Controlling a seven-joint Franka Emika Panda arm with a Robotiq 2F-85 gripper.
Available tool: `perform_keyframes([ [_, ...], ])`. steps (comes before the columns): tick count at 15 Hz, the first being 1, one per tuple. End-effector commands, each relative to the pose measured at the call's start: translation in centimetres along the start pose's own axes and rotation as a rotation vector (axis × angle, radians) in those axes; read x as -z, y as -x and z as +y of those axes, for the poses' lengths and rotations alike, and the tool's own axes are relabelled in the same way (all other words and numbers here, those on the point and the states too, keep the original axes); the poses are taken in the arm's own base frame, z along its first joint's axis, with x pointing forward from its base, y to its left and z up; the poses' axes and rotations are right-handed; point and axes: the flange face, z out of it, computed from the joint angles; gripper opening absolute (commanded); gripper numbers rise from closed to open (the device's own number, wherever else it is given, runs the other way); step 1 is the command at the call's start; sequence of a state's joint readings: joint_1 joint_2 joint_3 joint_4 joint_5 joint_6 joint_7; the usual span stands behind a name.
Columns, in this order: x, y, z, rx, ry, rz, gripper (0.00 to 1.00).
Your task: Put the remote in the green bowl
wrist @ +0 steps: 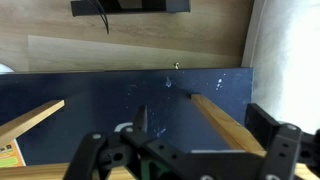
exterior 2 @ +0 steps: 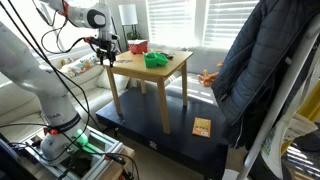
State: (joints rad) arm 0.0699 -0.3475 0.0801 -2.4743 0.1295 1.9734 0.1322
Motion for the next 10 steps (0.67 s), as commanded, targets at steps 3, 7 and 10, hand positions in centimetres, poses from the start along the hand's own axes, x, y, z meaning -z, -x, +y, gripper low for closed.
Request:
perform_keyframes([
  [3,0.03,-0.01,0.01,0.000,0.000,0.000,1.00],
  [7,0.03,-0.01,0.01,0.000,0.000,0.000,1.00],
  [10,0.77,-0.70,0.36,-0.011,0.025,0.031,1.00],
])
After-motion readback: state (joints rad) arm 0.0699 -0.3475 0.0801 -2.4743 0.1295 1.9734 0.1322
